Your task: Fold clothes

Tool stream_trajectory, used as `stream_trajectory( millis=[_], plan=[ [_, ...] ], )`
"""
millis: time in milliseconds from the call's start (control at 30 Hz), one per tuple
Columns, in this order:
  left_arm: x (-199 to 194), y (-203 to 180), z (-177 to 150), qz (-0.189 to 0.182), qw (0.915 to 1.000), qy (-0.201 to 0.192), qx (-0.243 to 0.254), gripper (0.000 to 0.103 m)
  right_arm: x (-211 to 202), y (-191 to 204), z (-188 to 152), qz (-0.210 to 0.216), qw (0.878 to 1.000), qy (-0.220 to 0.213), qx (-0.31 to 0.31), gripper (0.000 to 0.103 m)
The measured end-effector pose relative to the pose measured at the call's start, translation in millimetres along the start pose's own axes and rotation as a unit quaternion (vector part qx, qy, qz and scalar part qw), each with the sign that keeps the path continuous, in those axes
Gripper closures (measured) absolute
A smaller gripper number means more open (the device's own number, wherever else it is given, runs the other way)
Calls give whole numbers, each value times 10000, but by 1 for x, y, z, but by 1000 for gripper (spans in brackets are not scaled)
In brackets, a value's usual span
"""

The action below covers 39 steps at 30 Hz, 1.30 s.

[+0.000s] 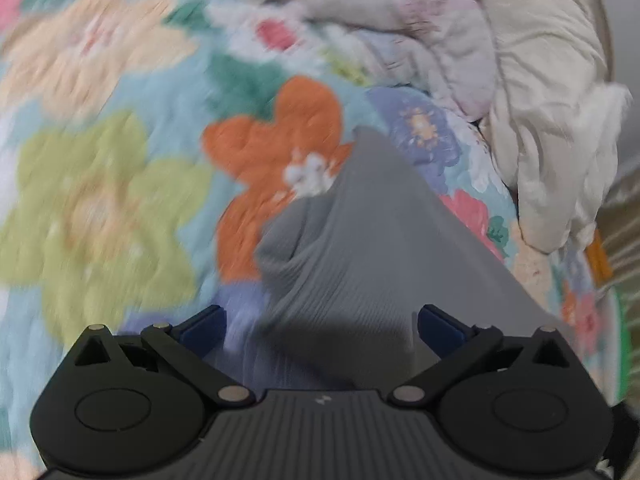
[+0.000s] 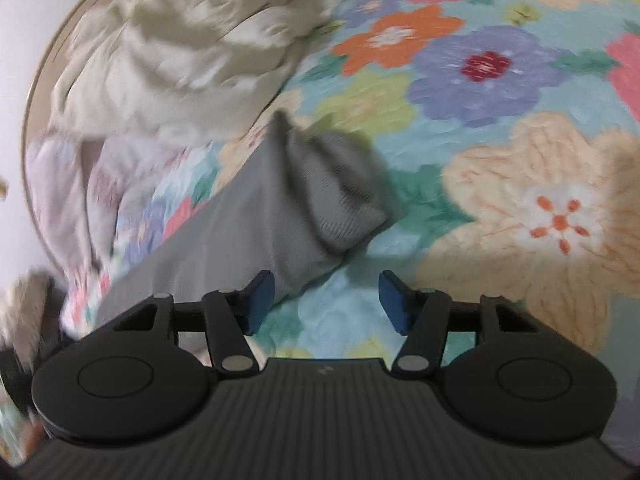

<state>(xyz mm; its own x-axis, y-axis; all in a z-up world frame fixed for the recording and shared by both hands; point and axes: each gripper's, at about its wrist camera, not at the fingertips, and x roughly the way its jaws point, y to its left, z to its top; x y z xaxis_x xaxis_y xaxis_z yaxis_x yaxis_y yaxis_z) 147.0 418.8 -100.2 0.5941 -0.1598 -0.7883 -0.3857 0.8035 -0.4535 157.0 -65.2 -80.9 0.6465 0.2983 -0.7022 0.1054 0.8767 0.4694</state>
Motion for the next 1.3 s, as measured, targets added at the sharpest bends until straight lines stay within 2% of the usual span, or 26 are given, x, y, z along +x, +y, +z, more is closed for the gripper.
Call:
stream_trajectory(
  millis=[33, 67, 100, 200, 300, 367, 400, 467, 500, 567, 633, 667, 700, 767, 833, 933, 1033, 1067, 1100, 1167, 1267, 1300],
  plan=[
    [0, -4, -1, 7, 9998, -61, 200, 32, 6, 4, 1, -17, 9998, -3, -181, 46],
    [2, -10, -2, 71, 9987, -111, 483, 47, 14, 9, 3, -56, 9992, 1, -384, 59],
    [1, -14, -2, 107, 9976, -160, 658, 55, 24, 12, 5, -115, 9983, 22, -577, 80],
    [-12, -14, 1, 98, 9965, -306, 766, 61, 36, 17, 18, 7, 9975, 103, -694, 92],
    [-24, -14, 3, 90, 9951, -451, 873, 70, 3, 24, 29, 244, 9963, -99, -823, 98],
    [-32, -14, 5, 84, 9940, -548, 944, 71, -25, 21, 31, 122, 9945, -245, -1011, 103],
    [-35, -15, 5, 109, 9932, -580, 1005, 71, -27, 9, 31, -150, 9949, -249, -965, 103],
    [-30, -18, -4, 414, 9890, -509, 1329, 69, -25, -17, 32, -614, 9954, -173, -721, 103],
    [-22, -16, -9, 517, 9889, -384, 1341, 68, -24, -31, 31, -593, 9977, -29, -325, 100],
    [-20, -14, -16, 639, 9885, -319, 1333, 63, -33, -43, 24, -1, 9981, 176, 583, 97],
    [-32, -17, -18, 749, 9859, -534, 1399, 50, -36, -40, 19, 388, 9946, 282, 919, 68],
    [-41, -18, -17, 838, 9854, -607, 1356, 44, -36, -37, 15, 567, 9907, 294, 1199, 40],
    [-48, -19, -17, 903, 9849, -667, 1318, 37, -33, -36, 11, 733, 9855, 294, 1501, 28],
    [-68, -20, -11, 705, 9878, -743, 1176, 25, -21, -33, 3, 953, 9753, 388, 1954, 28],
    [-88, -21, -5, 425, 9906, -796, 1025, 9, -7, -30, -3, 978, 9680, 439, 2270, 28],
    [-99, -34, -4, -81, 9908, -757, 1120, 4, 16, -25, -8, 862, 9634, 49, 2540, 28],
    [-86, -62, -12, 210, 9820, -508, 1806, 3, 30, -16, -5, 723, 9664, -374, 2439, 27],
    [-78, -70, -17, 354, 9776, -394, 2039, 3, 35, -11, -2, 595, 9700, -415, 2319, 31],
    [-70, -75, -21, 428, 9752, -290, 2153, 3, 40, -5, 3, 429, 9746, -409, 2160, 53],
    [-54, -80, -29, 517, 9721, -93, 2285, 3, 47, 2, 9, 207, 9801, -402, 1935, 73],
    [-39, -82, -39, 556, 9681, 174, 2436, 3, 46, 11, 17, 255, 9828, -533, 1749, 77],
    [-37, -81, -41, 590, 9662, 194, 2501, 3, 43, 23, 20, 192, 9880, -635, 1393, 77]
  ],
)
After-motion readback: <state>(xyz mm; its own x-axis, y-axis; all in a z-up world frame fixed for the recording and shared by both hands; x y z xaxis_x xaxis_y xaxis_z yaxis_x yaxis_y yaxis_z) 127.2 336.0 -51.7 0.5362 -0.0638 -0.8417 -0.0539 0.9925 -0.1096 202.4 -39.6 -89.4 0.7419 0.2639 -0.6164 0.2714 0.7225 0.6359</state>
